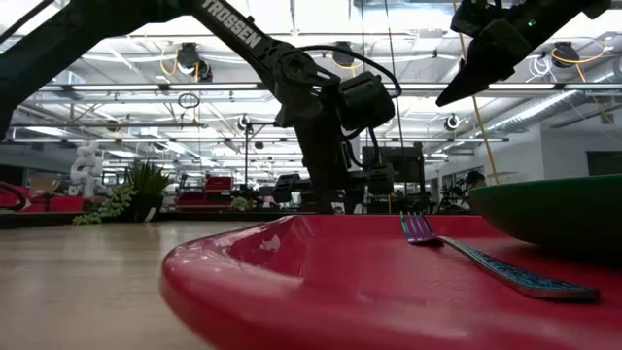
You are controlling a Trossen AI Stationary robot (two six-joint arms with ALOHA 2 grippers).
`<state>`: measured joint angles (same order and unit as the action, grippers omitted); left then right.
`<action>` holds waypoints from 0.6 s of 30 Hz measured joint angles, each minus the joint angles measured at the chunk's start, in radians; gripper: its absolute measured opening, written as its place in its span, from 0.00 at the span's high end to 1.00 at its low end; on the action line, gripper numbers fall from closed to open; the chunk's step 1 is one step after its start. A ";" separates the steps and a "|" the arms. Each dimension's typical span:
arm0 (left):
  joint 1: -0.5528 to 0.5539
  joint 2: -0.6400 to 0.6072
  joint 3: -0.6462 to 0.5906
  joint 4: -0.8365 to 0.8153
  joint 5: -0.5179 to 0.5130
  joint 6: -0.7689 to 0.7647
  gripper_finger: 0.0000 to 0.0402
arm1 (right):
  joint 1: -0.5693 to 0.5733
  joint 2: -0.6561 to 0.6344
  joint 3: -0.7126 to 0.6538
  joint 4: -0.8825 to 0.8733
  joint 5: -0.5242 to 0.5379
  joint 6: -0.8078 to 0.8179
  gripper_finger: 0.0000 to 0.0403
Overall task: Pick and place plate/cup/fork/spoon on tray
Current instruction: Put the blue spoon on the red tray to the left of the purple fork
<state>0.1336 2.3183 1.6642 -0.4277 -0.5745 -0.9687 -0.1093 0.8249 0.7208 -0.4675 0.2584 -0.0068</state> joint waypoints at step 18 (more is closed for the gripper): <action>0.002 -0.004 0.000 0.020 0.066 0.103 0.97 | 0.000 0.000 0.000 -0.001 -0.001 -0.009 0.60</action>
<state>0.1360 2.3141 1.6642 -0.4077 -0.5085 -0.8653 -0.1093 0.8246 0.7212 -0.4683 0.2577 -0.0156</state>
